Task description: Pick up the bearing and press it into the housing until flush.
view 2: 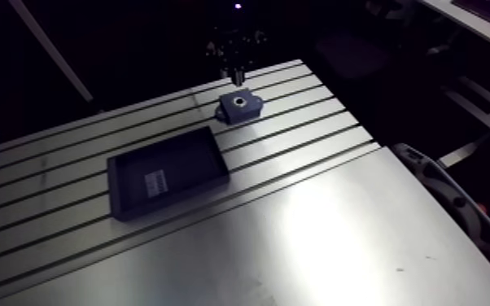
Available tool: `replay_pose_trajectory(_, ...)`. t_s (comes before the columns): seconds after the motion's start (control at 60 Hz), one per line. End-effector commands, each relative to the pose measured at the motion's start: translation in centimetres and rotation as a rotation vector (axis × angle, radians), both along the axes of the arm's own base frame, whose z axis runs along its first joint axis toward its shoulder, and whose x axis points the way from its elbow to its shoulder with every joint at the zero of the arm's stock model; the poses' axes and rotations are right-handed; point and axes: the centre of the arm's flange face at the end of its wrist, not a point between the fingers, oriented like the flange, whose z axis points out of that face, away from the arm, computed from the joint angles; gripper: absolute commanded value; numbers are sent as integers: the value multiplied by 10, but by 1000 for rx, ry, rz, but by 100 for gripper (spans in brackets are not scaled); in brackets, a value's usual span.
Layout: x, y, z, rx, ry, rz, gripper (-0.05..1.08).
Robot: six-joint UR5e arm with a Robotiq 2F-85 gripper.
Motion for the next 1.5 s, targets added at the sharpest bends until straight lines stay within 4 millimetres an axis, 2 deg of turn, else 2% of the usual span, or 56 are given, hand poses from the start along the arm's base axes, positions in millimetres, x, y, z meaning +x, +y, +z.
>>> replay_pose_trajectory(0.017,6,-4,32,2,-16,-1,0)
replay_pose_trajectory(0.133,6,-8,40,-15,-56,3,0)
replay_pose_trajectory(0.167,7,-11,48,-15,-58,1,0)
replay_pose_trajectory(0.2,10,-20,73,-9,-44,8,0)
replay_pose_trajectory(0.233,10,-20,73,-9,-44,8,0)
replay_pose_trajectory(0.25,13,-22,83,-10,-38,4,0)
replay_pose_trajectory(0.267,13,-22,83,-10,-38,4,0)
replay_pose_trajectory(0.3,18,-35,96,-15,-41,7,0)
replay_pose_trajectory(0.317,18,-35,96,-15,-41,7,0)
replay_pose_trajectory(0.333,20,-48,104,-15,-40,20,0)
replay_pose_trajectory(0.35,20,-48,104,-15,-40,20,0)
replay_pose_trajectory(0.367,21,-62,112,-16,-38,30,0)
replay_pose_trajectory(0.383,21,-62,112,-16,-38,30,0)
replay_pose_trajectory(0.4,23,-74,117,-16,-43,35,0)
replay_pose_trajectory(0.417,23,-74,117,-16,-43,35,0)
replay_pose_trajectory(0.433,25,-85,123,-13,-41,34,0)
replay_pose_trajectory(0.55,33,-110,138,-7,-43,15,0)
replay_pose_trajectory(0.583,40,-128,151,-7,-38,21,0)
replay_pose_trajectory(0.65,47,-140,161,-7,-33,23,0)
replay_pose_trajectory(0.8,66,-157,186,1,-1,43,0)
replay_pose_trajectory(0.867,68,-160,186,0,0,46,0)
replay_pose_trajectory(0.967,76,-180,188,-7,8,73,0)
replay_pose_trajectory(1.083,77,-193,191,-23,20,76,0)
replay_pose_trajectory(1.15,76,-205,199,-31,38,84,0)
replay_pose_trajectory(1.267,78,-210,208,-30,55,93,0)
replay_pose_trajectory(1.383,81,-211,227,-26,90,94,0)
replay_pose_trajectory(1.5,82,-211,238,-24,97,94,0)
